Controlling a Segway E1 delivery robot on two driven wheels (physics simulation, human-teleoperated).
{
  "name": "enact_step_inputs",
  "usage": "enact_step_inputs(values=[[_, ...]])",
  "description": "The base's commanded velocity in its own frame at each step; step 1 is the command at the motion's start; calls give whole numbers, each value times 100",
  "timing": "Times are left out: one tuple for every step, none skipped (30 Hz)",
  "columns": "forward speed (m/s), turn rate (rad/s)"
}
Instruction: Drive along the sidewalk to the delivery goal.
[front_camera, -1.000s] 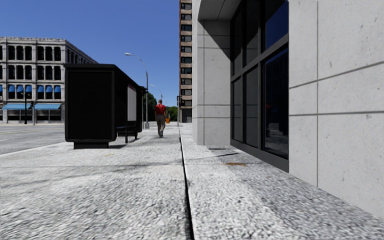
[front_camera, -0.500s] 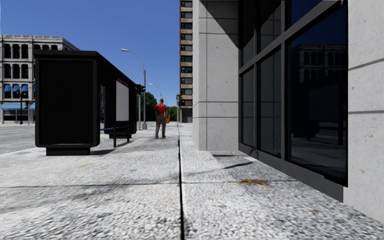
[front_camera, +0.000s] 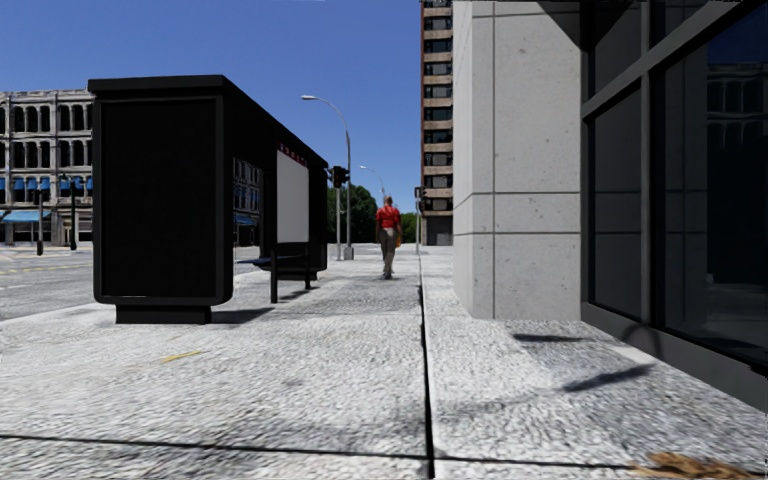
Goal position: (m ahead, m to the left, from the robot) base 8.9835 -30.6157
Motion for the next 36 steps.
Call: enact_step_inputs(values=[[200,51],[200,51],[200,51],[200,51],[200,44],[200,0],[200,0],[200,0],[200,0],[200,0],[200,0],[200,0],[200,0],[200,0],[200,0],[200,0],[200,0],[200,0],[200,0],[200,0],[200,0],[200,0],[200,0],[200,0],[200,0],[200,0],[200,0],[200,0],[200,0],[200,0],[200,0],[200,0],[200,-12],[200,-25],[200,-25],[200,-32]])
